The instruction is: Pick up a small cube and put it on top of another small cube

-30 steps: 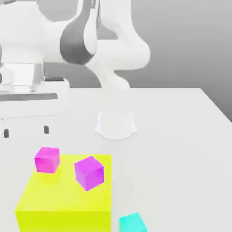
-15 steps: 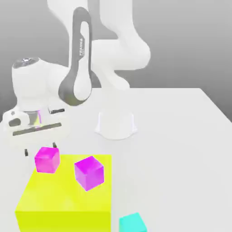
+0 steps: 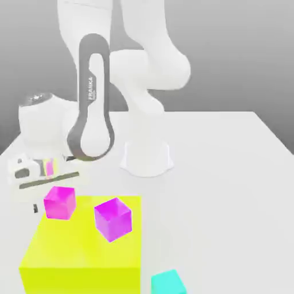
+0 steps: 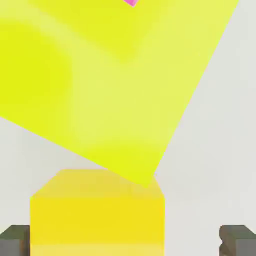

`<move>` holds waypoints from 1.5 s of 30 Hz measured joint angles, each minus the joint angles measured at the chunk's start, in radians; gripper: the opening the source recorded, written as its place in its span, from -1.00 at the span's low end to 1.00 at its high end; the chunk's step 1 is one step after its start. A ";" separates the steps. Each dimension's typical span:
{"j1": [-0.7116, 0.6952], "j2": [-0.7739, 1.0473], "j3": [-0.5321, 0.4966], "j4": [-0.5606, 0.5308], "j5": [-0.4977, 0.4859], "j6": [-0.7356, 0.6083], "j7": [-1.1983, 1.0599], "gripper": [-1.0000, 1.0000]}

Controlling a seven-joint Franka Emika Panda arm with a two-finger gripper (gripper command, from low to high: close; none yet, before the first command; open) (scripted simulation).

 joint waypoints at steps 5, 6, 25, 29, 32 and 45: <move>-0.026 0.013 0.032 0.002 0.022 0.008 -0.016 -1.00; -0.026 0.013 0.032 0.002 0.022 0.007 -0.016 -1.00; 0.231 -0.220 -0.361 -0.053 -0.509 -0.142 0.373 -1.00; 0.220 -0.266 -0.374 -0.073 -0.598 -0.171 0.442 -1.00; 0.205 -0.290 -0.379 -0.071 -0.563 -0.209 0.430 -1.00; 0.237 -0.422 -0.446 0.111 -0.055 -0.631 0.099 -1.00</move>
